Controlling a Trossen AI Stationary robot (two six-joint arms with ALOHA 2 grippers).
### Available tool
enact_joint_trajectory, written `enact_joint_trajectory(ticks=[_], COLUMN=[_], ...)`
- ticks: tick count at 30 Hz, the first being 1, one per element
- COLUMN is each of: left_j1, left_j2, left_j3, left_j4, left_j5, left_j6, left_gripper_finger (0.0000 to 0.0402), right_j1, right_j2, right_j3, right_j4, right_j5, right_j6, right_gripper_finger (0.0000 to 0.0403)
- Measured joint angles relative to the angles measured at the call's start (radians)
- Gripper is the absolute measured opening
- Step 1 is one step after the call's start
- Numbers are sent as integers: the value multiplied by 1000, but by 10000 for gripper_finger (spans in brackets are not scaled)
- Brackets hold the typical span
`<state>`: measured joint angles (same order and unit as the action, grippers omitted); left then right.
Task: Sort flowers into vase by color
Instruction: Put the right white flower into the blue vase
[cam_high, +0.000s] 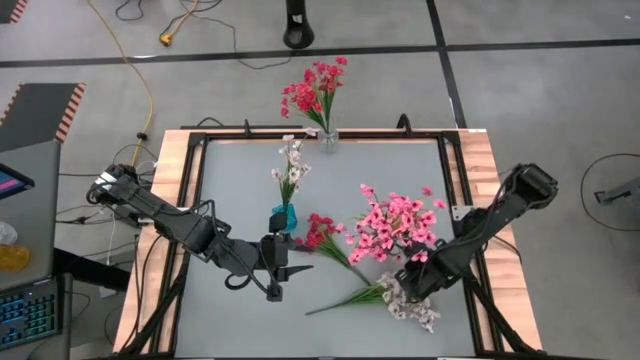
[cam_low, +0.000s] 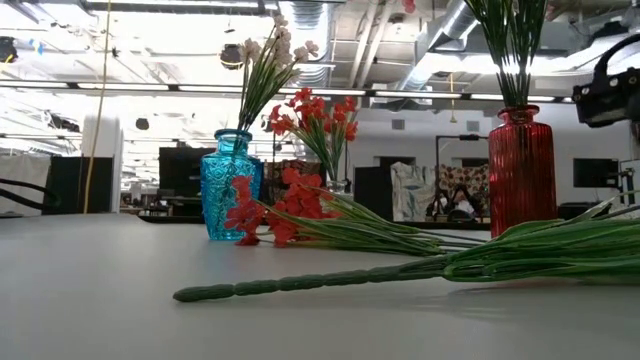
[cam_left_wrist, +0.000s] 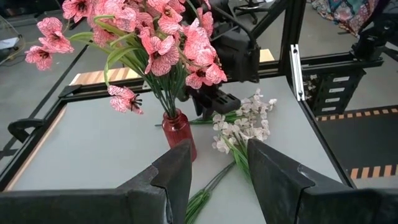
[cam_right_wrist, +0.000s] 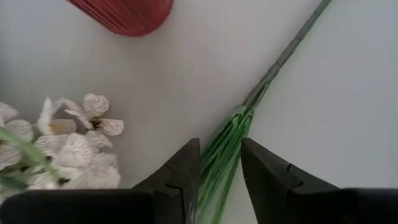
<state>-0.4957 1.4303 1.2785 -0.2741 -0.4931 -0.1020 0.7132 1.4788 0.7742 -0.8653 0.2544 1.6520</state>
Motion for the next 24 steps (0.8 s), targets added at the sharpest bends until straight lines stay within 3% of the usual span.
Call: enact_joint_trajectory(ticks=[11,21,24], left_j1=[0,0,0], left_j2=[0,0,0], left_j3=[0,0,0], left_j4=[0,-1,-2], left_j5=[0,0,0], left_j6=[0,0,0], left_gripper_finger=[143,143,143], right_j1=[-6,-9,-9], right_j2=[84,90,90], right_j3=[2,3,3], right_j4=[11,-7,-26], right_j5=[-53,-82,-89], right_j6=[-1,-11,-14], right_gripper_finger=[134,34,28])
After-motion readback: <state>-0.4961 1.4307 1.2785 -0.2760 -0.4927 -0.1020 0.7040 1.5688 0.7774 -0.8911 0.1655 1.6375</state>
